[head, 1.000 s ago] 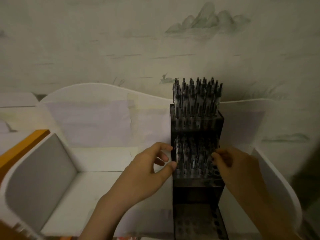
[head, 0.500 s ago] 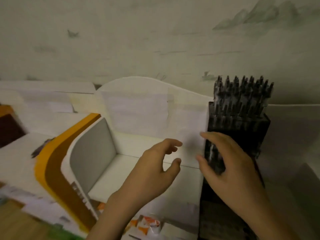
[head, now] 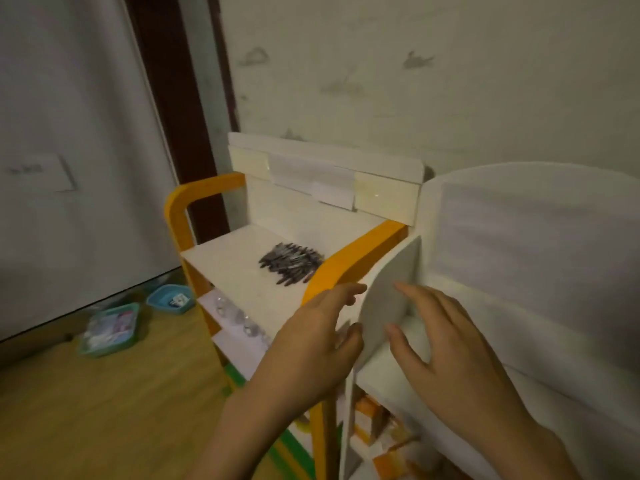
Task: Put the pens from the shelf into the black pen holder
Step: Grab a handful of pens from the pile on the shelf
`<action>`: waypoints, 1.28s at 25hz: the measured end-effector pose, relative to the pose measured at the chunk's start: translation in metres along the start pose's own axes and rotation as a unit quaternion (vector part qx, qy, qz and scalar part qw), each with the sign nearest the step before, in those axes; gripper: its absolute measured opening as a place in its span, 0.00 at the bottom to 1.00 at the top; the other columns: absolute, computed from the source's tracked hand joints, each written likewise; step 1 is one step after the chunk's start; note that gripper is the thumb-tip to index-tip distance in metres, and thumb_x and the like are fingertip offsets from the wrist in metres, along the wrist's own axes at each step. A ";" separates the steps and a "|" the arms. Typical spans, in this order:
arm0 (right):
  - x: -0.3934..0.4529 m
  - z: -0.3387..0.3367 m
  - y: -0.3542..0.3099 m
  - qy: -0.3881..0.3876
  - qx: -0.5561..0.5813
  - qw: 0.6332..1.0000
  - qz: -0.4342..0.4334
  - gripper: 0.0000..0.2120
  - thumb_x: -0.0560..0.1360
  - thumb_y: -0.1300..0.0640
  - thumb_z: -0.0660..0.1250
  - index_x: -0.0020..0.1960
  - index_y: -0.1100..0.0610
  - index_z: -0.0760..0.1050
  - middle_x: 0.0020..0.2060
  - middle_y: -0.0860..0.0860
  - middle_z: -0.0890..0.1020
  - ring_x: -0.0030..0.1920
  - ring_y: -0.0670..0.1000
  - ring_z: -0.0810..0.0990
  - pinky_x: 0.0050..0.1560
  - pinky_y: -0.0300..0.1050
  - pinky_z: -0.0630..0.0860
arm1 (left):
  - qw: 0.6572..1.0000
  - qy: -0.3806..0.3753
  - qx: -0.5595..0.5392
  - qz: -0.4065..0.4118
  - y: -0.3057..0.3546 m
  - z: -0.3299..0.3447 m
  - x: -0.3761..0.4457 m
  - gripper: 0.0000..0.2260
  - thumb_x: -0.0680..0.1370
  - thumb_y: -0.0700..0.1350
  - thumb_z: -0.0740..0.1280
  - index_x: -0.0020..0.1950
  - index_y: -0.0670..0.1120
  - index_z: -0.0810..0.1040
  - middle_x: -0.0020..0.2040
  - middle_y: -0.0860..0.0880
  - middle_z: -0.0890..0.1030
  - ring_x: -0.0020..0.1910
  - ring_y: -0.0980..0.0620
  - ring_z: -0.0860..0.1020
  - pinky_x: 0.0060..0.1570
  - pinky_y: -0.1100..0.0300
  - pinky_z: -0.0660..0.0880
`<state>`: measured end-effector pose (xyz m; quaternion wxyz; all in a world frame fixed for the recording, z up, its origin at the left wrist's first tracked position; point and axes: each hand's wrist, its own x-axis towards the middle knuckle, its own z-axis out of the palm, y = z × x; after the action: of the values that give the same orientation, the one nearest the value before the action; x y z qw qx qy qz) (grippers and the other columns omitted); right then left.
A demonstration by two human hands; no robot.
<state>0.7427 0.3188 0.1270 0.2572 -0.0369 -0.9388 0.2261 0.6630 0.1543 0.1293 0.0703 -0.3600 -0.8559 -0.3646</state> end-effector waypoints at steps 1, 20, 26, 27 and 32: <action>0.016 0.022 -0.019 0.004 0.002 1.000 -0.009 0.24 0.76 0.40 0.58 0.71 0.41 0.61 0.65 0.40 0.70 0.63 0.41 0.68 0.57 0.33 0.66 | 1.000 0.007 0.006 -0.006 -0.027 -0.018 -0.001 0.20 0.80 0.52 0.61 0.71 0.63 0.62 0.66 0.61 0.72 0.63 0.63 0.70 0.57 0.67 0.69; 0.259 0.288 -0.102 -0.002 -0.052 0.994 0.101 0.23 0.77 0.44 0.61 0.71 0.48 0.65 0.65 0.45 0.74 0.64 0.47 0.70 0.62 0.41 0.71 | 1.000 -0.023 -0.001 0.002 -0.353 -0.125 0.171 0.23 0.79 0.50 0.64 0.72 0.59 0.61 0.64 0.58 0.75 0.56 0.66 0.69 0.43 0.82 0.63; 0.327 0.334 -0.055 -0.015 -0.056 0.985 0.165 0.22 0.78 0.44 0.60 0.71 0.47 0.64 0.63 0.46 0.75 0.63 0.48 0.71 0.62 0.44 0.72 | 0.997 -0.069 0.003 -0.032 -0.416 -0.089 0.261 0.24 0.78 0.51 0.65 0.73 0.57 0.61 0.66 0.54 0.74 0.63 0.57 0.72 0.54 0.68 0.66; 0.336 0.341 -0.047 -0.024 -0.063 0.982 0.176 0.23 0.78 0.43 0.60 0.71 0.47 0.64 0.64 0.46 0.75 0.63 0.48 0.71 0.62 0.45 0.72 | 0.996 -0.079 0.001 -0.039 -0.428 -0.080 0.273 0.24 0.78 0.51 0.65 0.73 0.57 0.61 0.66 0.54 0.74 0.64 0.56 0.72 0.54 0.67 0.67; 0.362 0.369 -0.020 -0.059 -0.099 0.968 0.223 0.24 0.79 0.42 0.58 0.73 0.48 0.63 0.66 0.46 0.72 0.67 0.49 0.68 0.66 0.46 0.67 | 0.986 -0.141 0.006 -0.083 -0.481 -0.031 0.314 0.24 0.78 0.52 0.65 0.73 0.55 0.62 0.67 0.51 0.73 0.63 0.52 0.74 0.55 0.59 0.72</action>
<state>0.2461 0.2190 0.0220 0.1398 -0.2576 -0.9379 0.1854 0.1084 0.0823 -0.0035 -0.0797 -0.3351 -0.8862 -0.3097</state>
